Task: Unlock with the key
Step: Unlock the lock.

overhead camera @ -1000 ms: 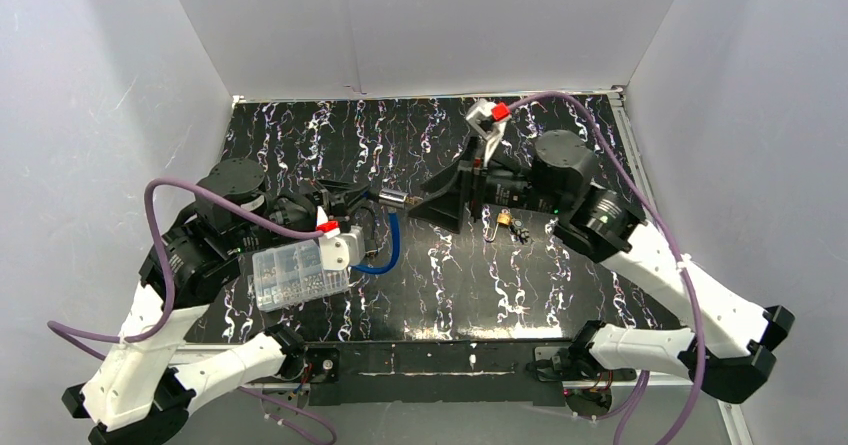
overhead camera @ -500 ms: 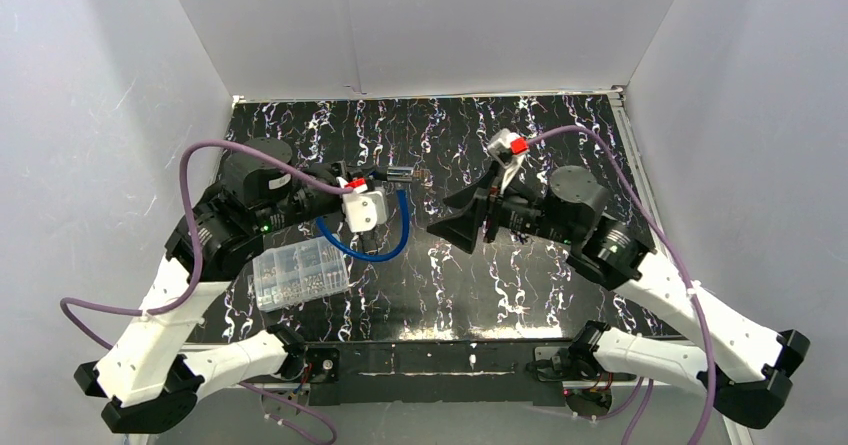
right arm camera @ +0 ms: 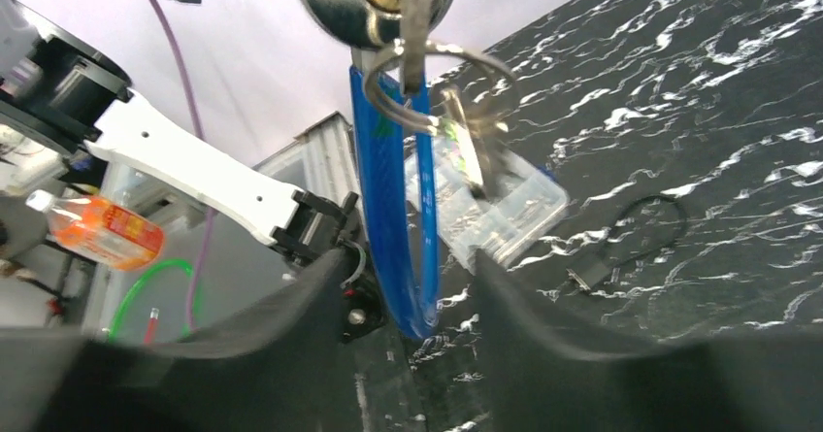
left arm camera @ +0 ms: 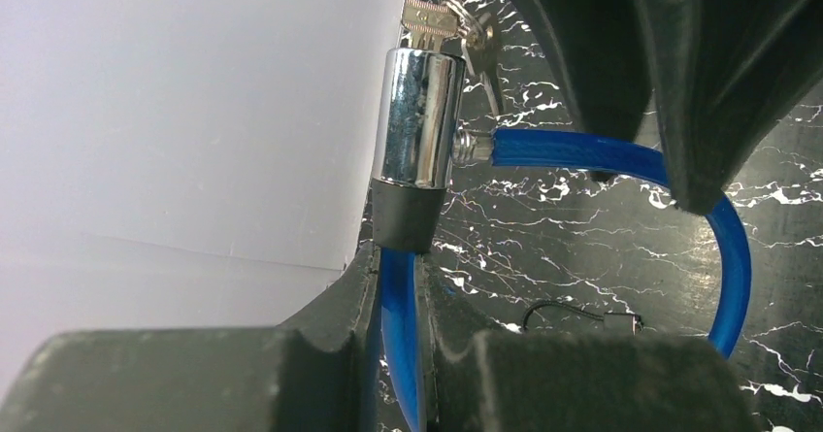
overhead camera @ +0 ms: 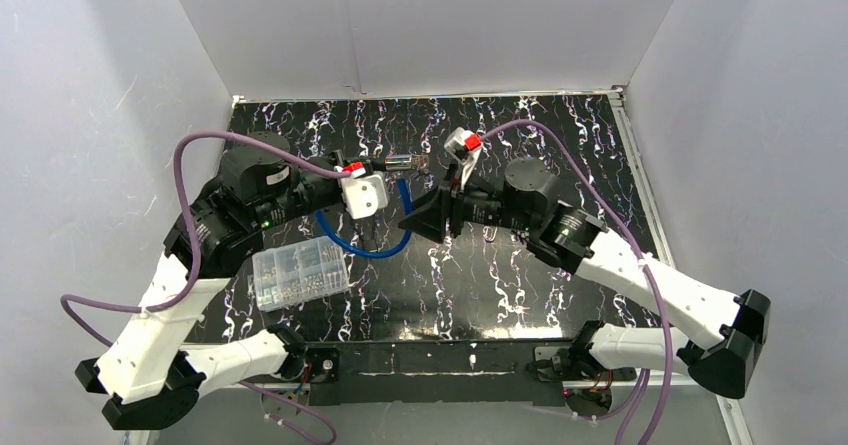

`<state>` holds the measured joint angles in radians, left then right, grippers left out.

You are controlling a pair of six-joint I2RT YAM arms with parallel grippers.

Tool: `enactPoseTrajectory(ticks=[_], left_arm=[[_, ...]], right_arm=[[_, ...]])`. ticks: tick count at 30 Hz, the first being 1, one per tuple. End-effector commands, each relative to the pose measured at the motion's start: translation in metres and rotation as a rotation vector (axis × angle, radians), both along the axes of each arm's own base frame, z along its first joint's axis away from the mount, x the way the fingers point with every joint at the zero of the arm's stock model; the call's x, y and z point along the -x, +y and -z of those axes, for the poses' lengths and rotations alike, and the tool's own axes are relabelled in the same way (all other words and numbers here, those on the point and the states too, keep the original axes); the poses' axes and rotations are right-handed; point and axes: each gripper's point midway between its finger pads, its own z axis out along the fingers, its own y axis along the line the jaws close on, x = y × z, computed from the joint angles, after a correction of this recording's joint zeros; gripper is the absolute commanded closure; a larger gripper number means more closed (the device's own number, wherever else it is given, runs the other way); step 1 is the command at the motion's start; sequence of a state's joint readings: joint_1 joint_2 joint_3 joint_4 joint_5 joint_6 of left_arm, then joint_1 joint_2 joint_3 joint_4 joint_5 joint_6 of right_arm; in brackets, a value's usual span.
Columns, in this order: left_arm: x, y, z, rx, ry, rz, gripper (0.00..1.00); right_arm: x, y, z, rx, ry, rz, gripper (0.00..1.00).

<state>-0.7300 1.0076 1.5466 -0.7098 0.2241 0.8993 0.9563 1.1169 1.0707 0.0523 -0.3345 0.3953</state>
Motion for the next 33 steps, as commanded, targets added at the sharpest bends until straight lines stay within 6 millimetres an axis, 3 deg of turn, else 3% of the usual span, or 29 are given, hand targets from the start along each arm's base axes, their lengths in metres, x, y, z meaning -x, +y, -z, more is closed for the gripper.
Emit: enactPoseTrajectory(ticks=[1, 3, 4, 8, 9, 12, 14, 16, 21, 27, 33], left_arm=[[0.006, -0.001, -0.028, 0.073, -0.041, 0.010, 1.00], [0.010, -0.001, -0.028, 0.076, -0.033, 0.024, 1.00], [0.012, -0.001, -0.029, 0.082, -0.032, 0.031, 1.00], [0.029, -0.003, -0.031, 0.129, 0.013, 0.079, 0.99], [0.034, -0.004, -0.029, 0.141, 0.040, 0.093, 0.93], [0.058, -0.007, -0.017, 0.144, 0.207, 0.145, 0.48], [0.079, -0.010, -0.009, 0.113, 0.327, 0.214, 0.24], [0.085, -0.012, -0.011, 0.131, 0.355, 0.235, 0.13], [0.073, -0.014, -0.020, 0.181, 0.354, 0.180, 0.02], [0.074, -0.028, -0.024, 0.215, 0.475, 0.233, 0.02], [0.099, -0.039, -0.018, 0.180, 0.690, 0.377, 0.03]], right_arm=[[0.003, 0.011, -0.051, -0.109, -0.104, -0.033, 0.73], [-0.001, 0.010, -0.050, -0.076, -0.117, -0.014, 0.95], [-0.003, 0.008, -0.050, -0.066, -0.129, -0.002, 0.99], [-0.005, -0.006, -0.051, -0.050, -0.214, 0.038, 0.99], [-0.004, -0.010, -0.051, -0.047, -0.247, 0.041, 0.99], [0.005, -0.018, -0.052, -0.045, -0.318, 0.006, 0.99], [0.018, -0.022, -0.052, -0.047, -0.367, -0.052, 0.99], [0.023, -0.026, -0.052, -0.040, -0.396, -0.076, 0.99], [0.032, -0.033, -0.050, -0.009, -0.409, -0.109, 0.99], [0.047, -0.037, -0.052, 0.001, -0.408, -0.181, 0.99], [0.057, -0.043, -0.061, -0.008, -0.422, -0.201, 0.99]])
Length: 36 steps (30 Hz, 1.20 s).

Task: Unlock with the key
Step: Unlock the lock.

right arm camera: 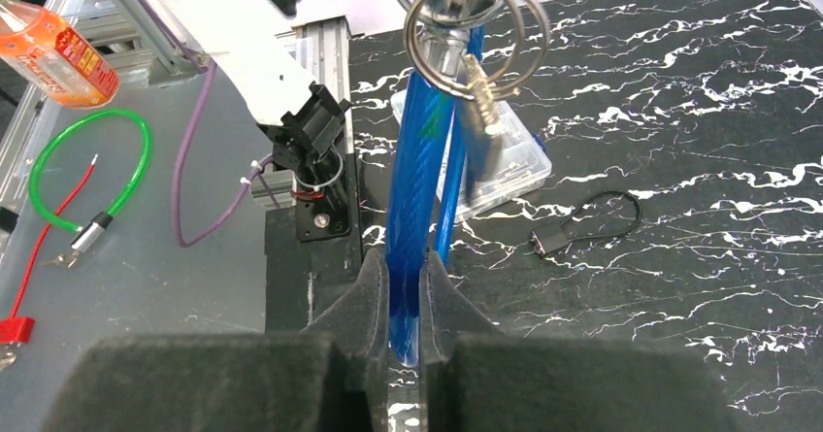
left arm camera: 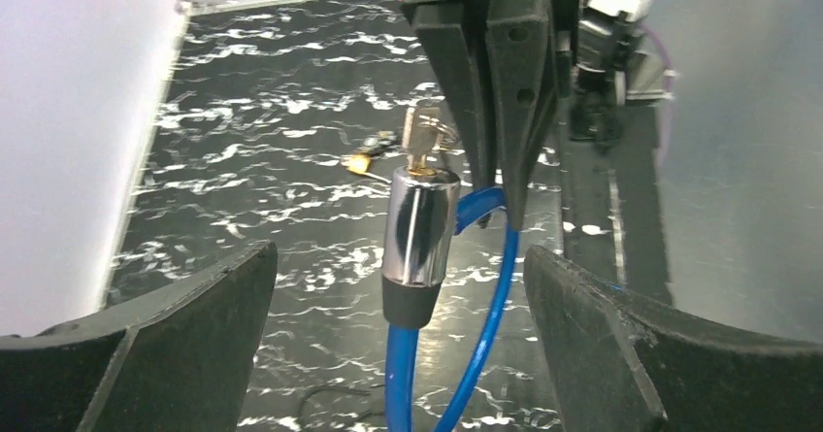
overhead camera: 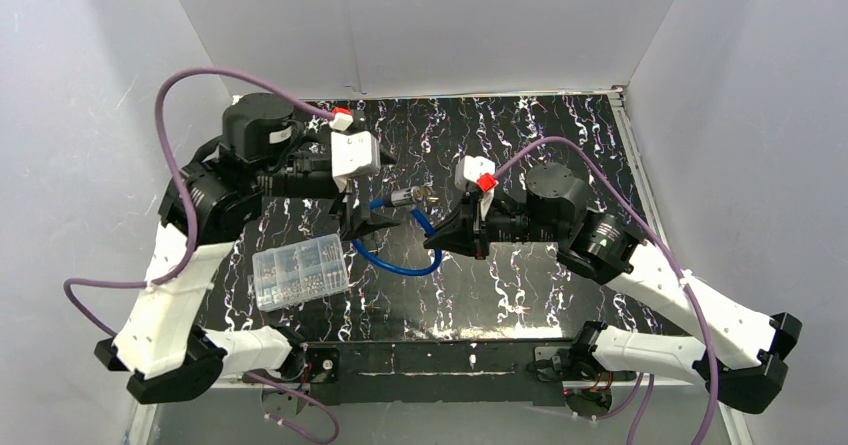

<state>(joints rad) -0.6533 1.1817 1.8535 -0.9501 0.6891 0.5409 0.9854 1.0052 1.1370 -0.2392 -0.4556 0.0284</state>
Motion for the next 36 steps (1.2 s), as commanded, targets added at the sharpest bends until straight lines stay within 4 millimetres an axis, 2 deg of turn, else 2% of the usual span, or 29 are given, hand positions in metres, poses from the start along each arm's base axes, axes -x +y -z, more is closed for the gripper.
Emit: enactPoseTrajectory(ticks=[1, 5, 8, 16, 20, 26, 28, 29, 31, 33, 36], left_arm=[[0.042, -0.004, 0.007, 0.003, 0.203, 0.179, 0.04], [0.050, -0.004, 0.015, -0.005, 0.253, 0.214, 0.09], [0.050, -0.005, 0.010, 0.026, 0.228, 0.200, 0.13], [0.049, -0.012, -0.007, 0.087, 0.232, 0.216, 0.39], [0.048, -0.012, -0.004, 0.082, 0.241, 0.211, 0.62], [0.045, -0.012, 0.000, 0.081, 0.241, 0.190, 0.63], [0.044, -0.012, 0.001, 0.082, 0.230, 0.182, 0.70], [0.042, -0.011, 0.000, 0.084, 0.220, 0.171, 0.74], [0.035, -0.009, 0.001, 0.079, 0.193, 0.131, 0.83], [0.031, -0.005, 0.003, 0.059, 0.152, 0.107, 0.90], [0.023, 0.001, 0.006, 0.028, 0.100, 0.060, 0.95]], right_arm=[[0.015, -0.009, -0.063, -0.154, -0.123, -0.048, 0.99], [0.016, -0.010, -0.072, -0.174, -0.137, -0.043, 0.99], [0.017, -0.010, -0.075, -0.183, -0.143, -0.053, 0.99], [0.013, -0.002, -0.073, -0.192, -0.149, -0.050, 0.99], [0.010, 0.002, -0.076, -0.224, -0.143, -0.037, 0.99], [0.011, 0.009, -0.076, -0.226, -0.132, -0.059, 0.99], [0.012, 0.010, -0.074, -0.221, -0.118, -0.064, 0.99], [0.013, 0.011, -0.072, -0.213, -0.108, -0.067, 0.97], [0.017, 0.008, -0.070, -0.199, -0.086, -0.078, 0.82], [0.020, 0.001, -0.070, -0.192, -0.070, -0.071, 0.75], [0.021, -0.013, -0.074, -0.178, -0.078, -0.024, 0.65]])
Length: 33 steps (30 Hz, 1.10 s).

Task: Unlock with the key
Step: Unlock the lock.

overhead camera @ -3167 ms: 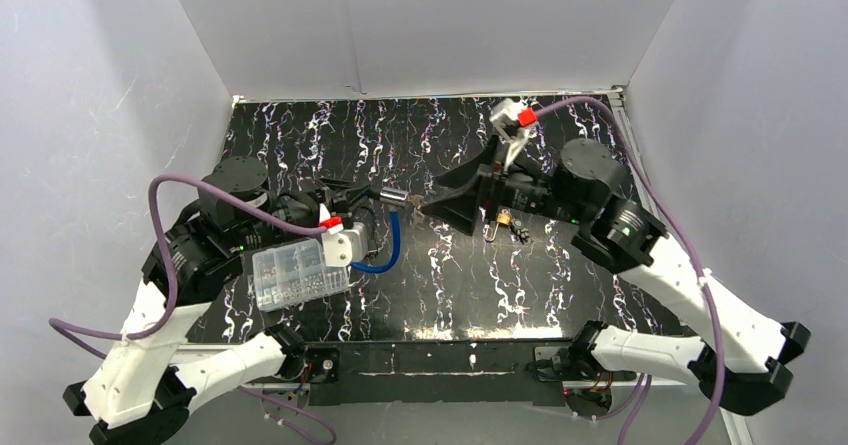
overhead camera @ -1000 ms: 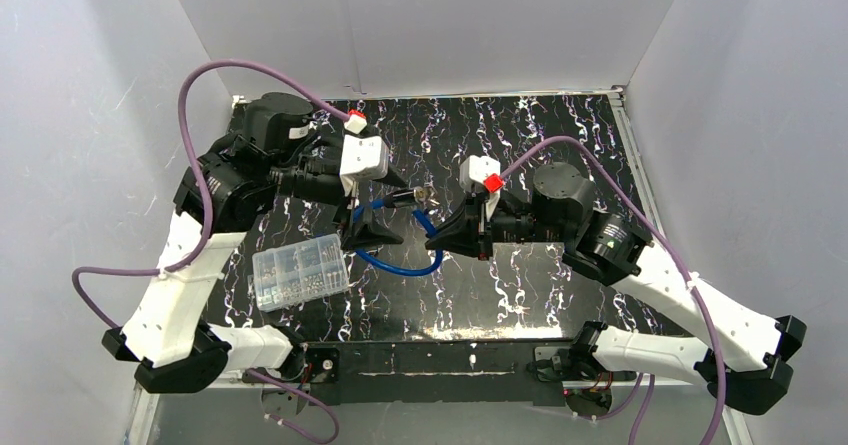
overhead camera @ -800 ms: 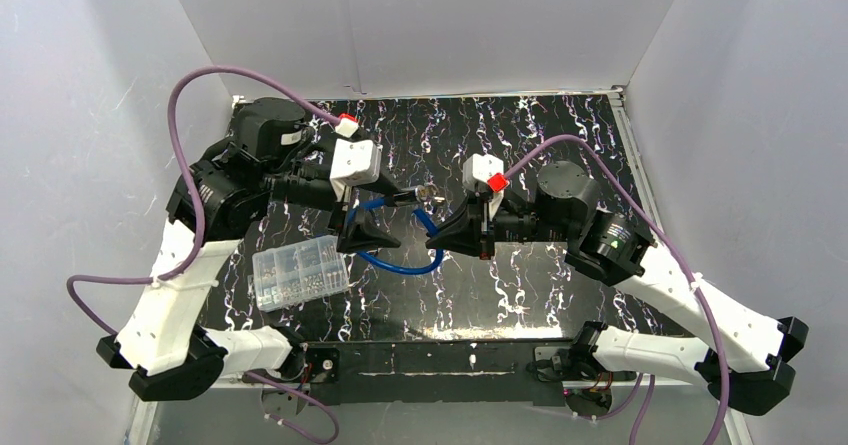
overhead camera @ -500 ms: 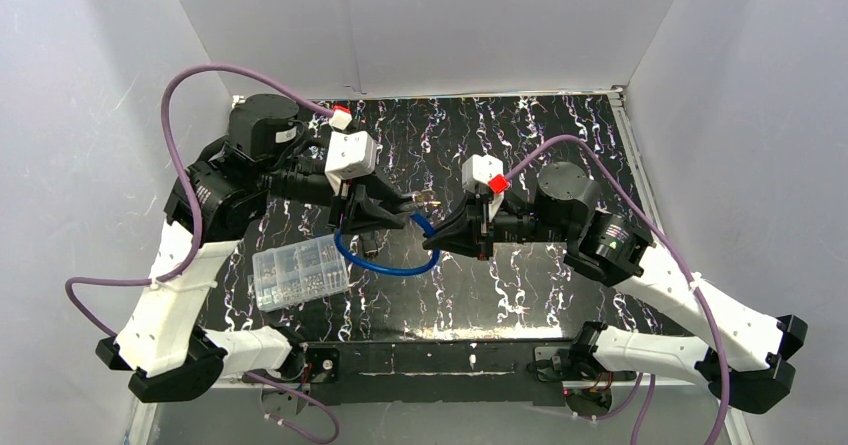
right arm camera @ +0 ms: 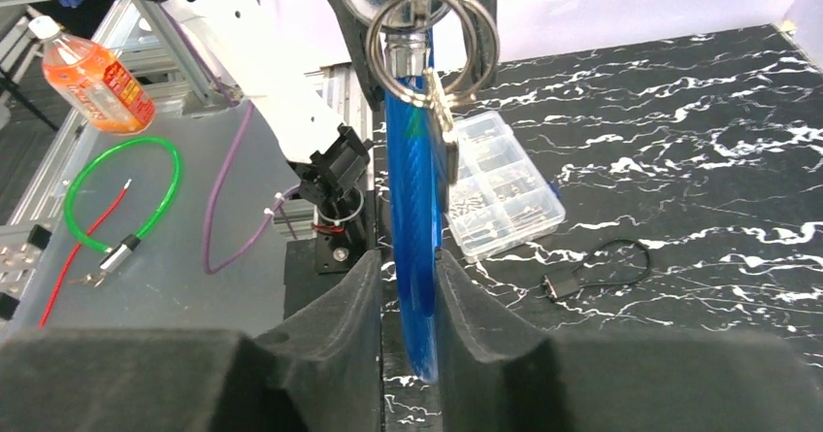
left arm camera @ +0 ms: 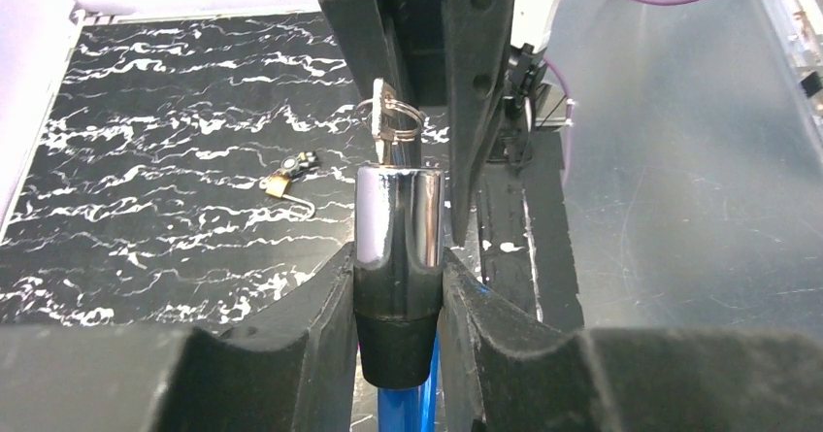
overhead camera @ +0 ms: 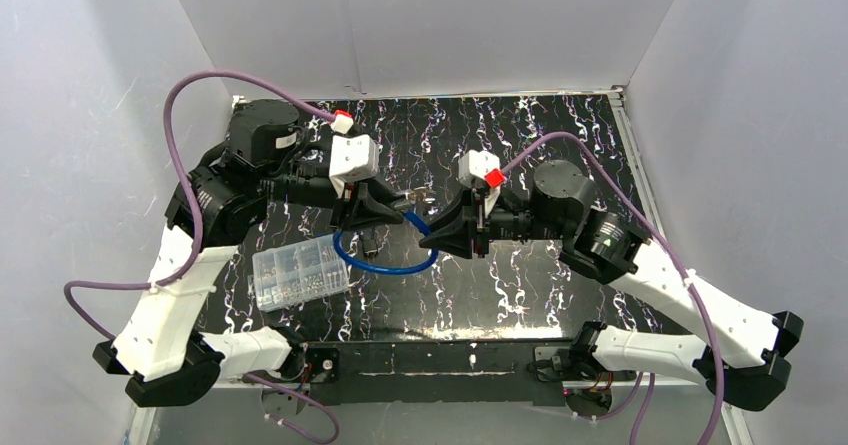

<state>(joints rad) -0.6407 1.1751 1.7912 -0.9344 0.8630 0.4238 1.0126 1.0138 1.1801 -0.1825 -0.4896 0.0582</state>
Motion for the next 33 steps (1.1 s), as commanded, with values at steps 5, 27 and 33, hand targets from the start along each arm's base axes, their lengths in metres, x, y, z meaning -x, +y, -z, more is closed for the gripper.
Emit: enactPoseTrajectory(ticks=[5, 27, 33], left_arm=[[-0.011, 0.019, 0.003, -0.062, -0.155, -0.084, 1.00], [-0.011, 0.031, 0.018, -0.118, -0.190, -0.105, 1.00], [-0.010, 0.032, 0.020, -0.122, -0.202, -0.098, 1.00]], right_arm=[[0.016, -0.039, -0.057, -0.057, -0.093, 0.034, 0.59], [-0.024, -0.004, -0.125, -0.064, -0.140, 0.092, 0.44], [-0.021, 0.005, -0.115, -0.034, -0.093, 0.048, 0.48]])
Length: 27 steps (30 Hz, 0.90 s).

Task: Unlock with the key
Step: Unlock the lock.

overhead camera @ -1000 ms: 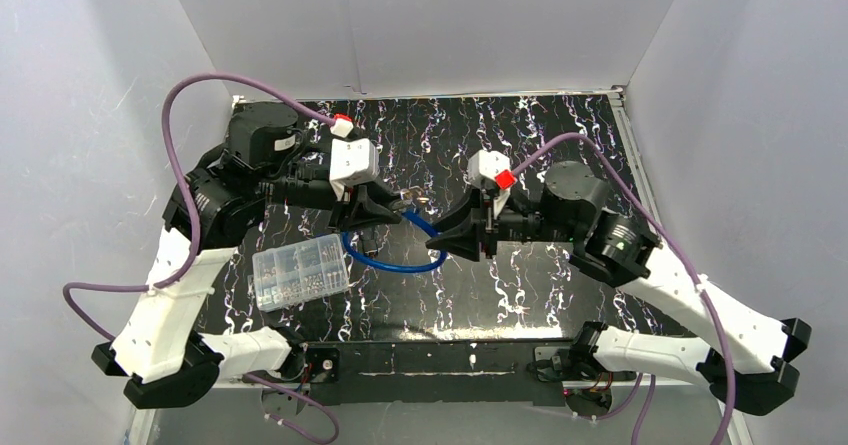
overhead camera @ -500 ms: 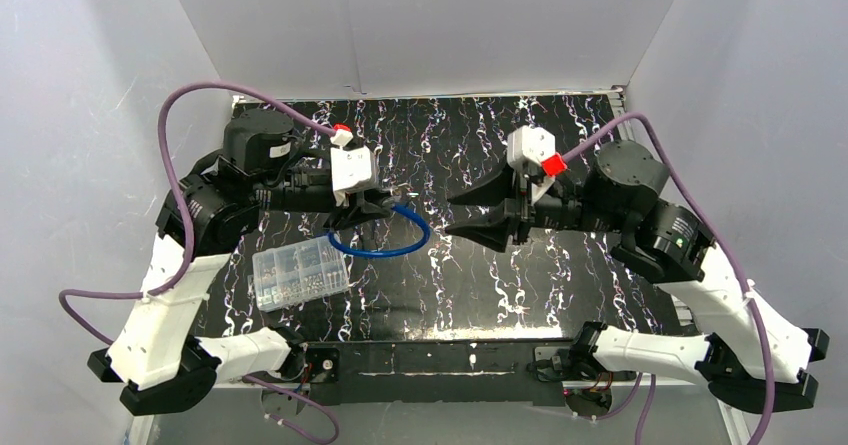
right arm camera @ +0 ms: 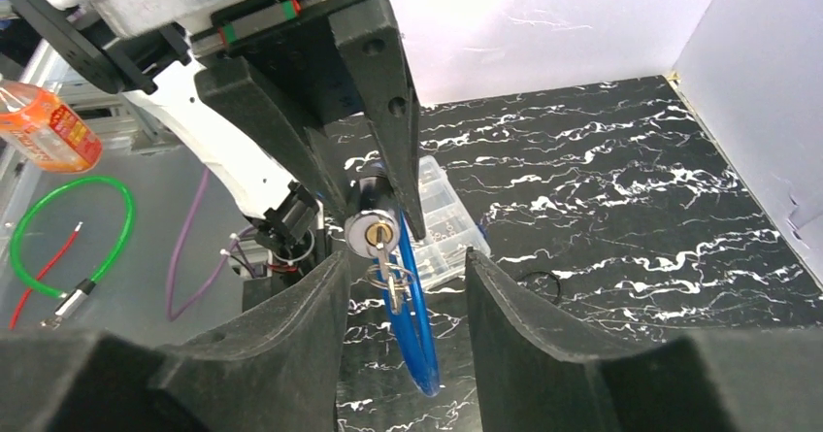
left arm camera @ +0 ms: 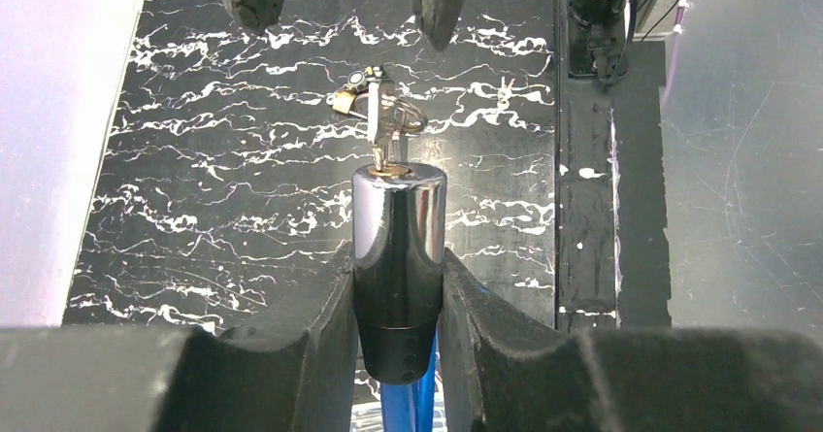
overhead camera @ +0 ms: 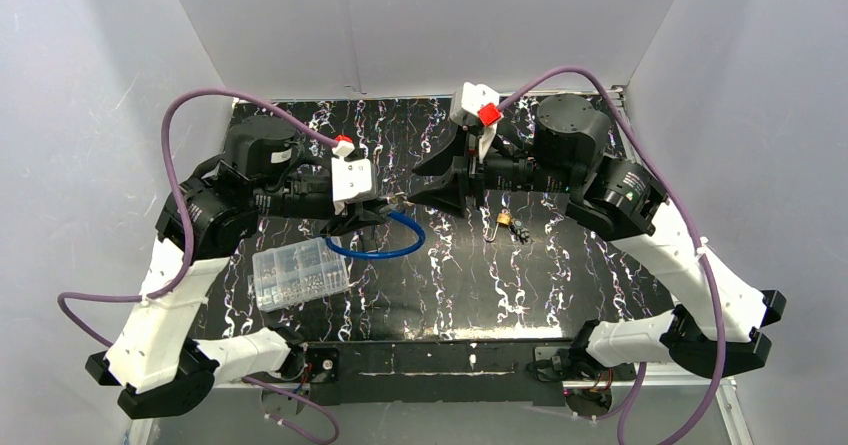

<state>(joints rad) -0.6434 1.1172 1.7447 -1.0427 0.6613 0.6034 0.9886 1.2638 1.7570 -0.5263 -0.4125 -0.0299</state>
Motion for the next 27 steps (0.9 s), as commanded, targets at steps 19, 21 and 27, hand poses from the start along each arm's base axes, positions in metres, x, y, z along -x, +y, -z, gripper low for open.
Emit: enactPoseTrajectory(ticks=[19, 21, 27], left_arm=[[-0.001, 0.003, -0.008, 0.018, -0.076, 0.001, 1.00], [-0.002, 0.004, -0.008, 0.016, -0.077, -0.002, 1.00], [-0.003, 0.003, -0.006, 0.012, -0.074, -0.001, 1.00]], right_arm=[[0.006, 0.014, 0.008, 0.011, 0.135, -0.044, 0.71], [0.007, 0.014, 0.013, 0.018, 0.142, -0.047, 0.74], [0.006, 0.016, 0.017, 0.021, 0.153, -0.048, 0.84]])
